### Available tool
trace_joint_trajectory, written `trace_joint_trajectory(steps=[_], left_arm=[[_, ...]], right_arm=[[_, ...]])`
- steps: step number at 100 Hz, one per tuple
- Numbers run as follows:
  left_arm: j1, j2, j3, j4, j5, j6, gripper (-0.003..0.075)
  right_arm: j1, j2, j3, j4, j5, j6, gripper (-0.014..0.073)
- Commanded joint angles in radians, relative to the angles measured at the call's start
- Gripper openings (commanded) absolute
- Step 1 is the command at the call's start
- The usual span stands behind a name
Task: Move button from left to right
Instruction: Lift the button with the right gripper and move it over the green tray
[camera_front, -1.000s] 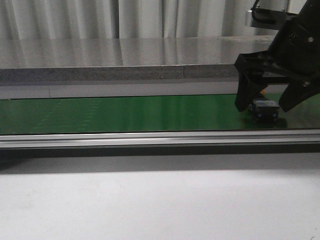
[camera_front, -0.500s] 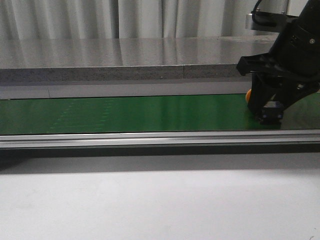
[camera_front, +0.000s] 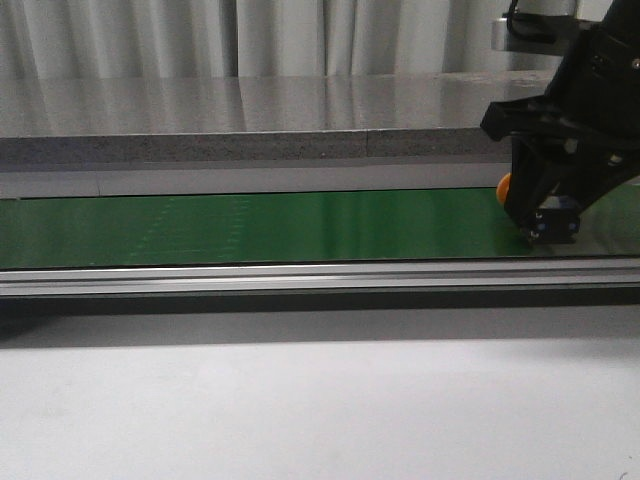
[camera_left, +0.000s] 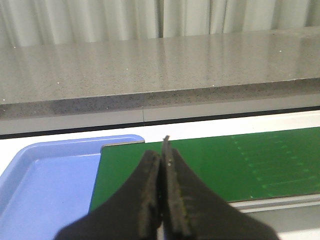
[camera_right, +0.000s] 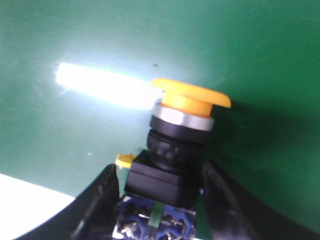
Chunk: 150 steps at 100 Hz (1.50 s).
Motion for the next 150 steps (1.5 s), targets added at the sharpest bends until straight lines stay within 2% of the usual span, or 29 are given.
trace_joint_trajectory(steps=[1,43,86,105,150], left_arm=[[-0.009,0.009,-0.026,-0.001,-0.079,0.0,-0.002],[-0.009,0.009,-0.026,-0.001,-0.079,0.0,-0.002],[-0.009,0.009,-0.026,-0.001,-0.079,0.0,-0.002],[-0.009,0.009,-0.026,-0.001,-0.079,0.0,-0.002],[-0.009,0.009,-0.026,-0.001,-0.079,0.0,-0.002]], right_arm=[[-0.024,-0.069,-0.057,-0.025,-0.005,-0.011,0.0266],[-0.251,-0.079,-0.139,-0.137,0.031,-0.016,0.0269],[-0.512,-0.05,-0.147,-0.146,-0.06,-0.166,0.0269],[-0.565,-0.004,-0.147,-0.149,-0.093,-0.233,0.0269],[-0.581,0.123,-0.147,-0.16,-0.12,-0.236,0.0269]])
